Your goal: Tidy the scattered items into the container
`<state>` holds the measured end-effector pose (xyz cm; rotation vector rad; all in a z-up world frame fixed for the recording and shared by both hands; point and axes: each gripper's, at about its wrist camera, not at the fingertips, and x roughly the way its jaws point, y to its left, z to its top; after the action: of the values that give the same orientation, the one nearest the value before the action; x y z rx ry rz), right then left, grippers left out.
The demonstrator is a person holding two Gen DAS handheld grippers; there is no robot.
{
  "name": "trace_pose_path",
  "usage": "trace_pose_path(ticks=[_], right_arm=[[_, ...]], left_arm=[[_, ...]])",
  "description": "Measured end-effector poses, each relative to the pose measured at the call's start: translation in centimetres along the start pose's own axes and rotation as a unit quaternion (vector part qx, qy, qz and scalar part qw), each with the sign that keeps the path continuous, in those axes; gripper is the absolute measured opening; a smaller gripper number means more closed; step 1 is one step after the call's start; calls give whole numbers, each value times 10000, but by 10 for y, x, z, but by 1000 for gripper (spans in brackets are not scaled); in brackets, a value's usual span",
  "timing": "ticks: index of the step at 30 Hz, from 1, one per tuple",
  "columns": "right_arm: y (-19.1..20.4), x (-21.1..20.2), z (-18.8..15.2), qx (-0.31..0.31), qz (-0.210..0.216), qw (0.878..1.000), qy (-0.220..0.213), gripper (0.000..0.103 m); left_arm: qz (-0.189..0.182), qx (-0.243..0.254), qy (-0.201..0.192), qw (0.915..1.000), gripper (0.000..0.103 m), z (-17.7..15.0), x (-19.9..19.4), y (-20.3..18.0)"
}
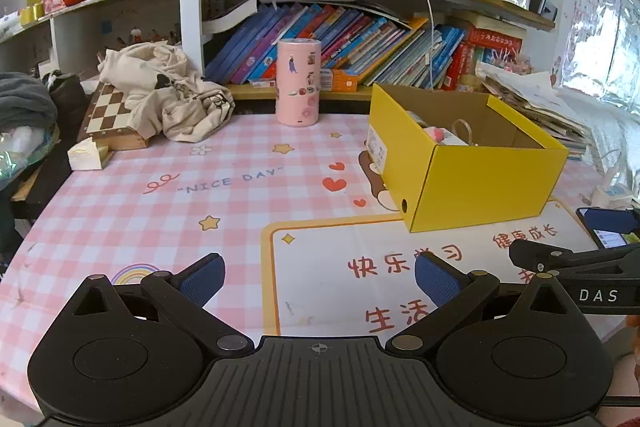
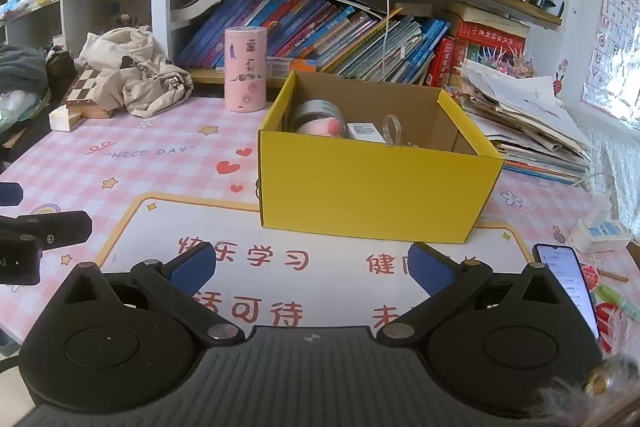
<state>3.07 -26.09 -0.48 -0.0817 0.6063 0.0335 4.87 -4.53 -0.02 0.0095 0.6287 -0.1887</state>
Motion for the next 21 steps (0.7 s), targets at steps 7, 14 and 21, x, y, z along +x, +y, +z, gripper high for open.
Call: trace_pose_path(ticks=[7, 14, 21], right_arm=[[3, -2, 0, 4, -18, 10000, -10, 103], [5, -3, 0, -5, 0, 10000, 15, 103], [4, -3, 0, -13, 9, 10000, 26, 103]], left_arm=[[-66, 6, 40, 10000, 102, -1, -1, 1], [-106, 25, 46, 9999, 102, -2, -2, 2], [-185, 16, 155, 9997, 102, -5, -2, 6]])
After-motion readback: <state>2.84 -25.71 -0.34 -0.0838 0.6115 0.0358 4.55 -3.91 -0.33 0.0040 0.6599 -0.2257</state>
